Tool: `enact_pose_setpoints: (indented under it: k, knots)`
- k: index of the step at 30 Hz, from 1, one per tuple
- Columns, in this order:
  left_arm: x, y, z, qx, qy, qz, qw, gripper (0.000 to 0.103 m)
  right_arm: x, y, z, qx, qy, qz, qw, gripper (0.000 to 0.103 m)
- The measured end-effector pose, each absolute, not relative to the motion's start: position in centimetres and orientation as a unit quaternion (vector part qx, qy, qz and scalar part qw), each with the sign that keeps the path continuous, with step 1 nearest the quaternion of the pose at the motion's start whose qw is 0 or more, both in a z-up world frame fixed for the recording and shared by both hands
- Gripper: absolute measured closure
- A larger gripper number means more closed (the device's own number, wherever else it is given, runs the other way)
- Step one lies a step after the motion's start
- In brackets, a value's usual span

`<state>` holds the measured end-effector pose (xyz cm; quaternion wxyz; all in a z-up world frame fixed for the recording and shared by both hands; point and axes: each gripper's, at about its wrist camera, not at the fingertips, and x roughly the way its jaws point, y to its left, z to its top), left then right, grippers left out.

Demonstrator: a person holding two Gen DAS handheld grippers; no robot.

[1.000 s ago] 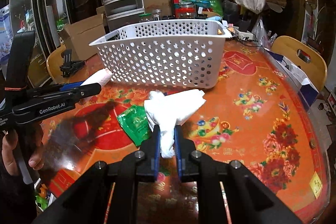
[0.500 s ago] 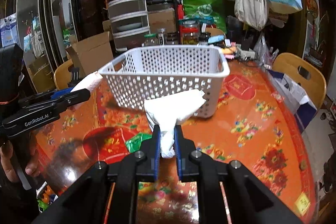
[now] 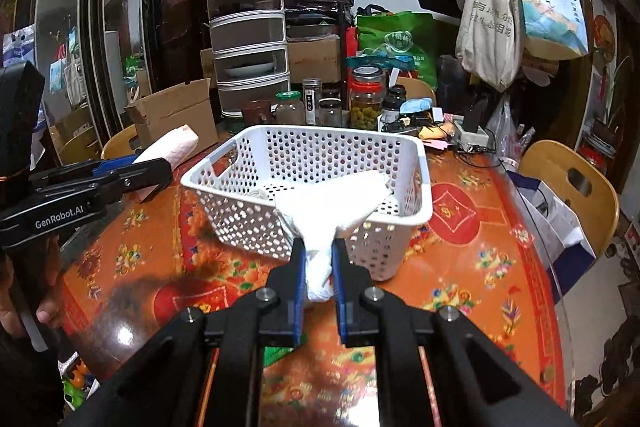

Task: Organize soft objects
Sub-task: 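Lift and carry the rolled towel and white cloth over the white basket with both tools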

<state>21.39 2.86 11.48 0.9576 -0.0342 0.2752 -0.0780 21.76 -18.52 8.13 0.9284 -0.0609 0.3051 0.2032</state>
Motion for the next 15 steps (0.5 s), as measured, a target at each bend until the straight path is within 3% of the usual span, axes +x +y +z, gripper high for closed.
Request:
enact_pose_setpoints:
  k: [15]
  knots:
    - [34.7, 3.2, 10.0, -0.052, 0.37, -0.081, 0.924, 0.071, 31.6, -16.3, 8.3, -0.055, 0.364, 0.203, 0.907, 0.092]
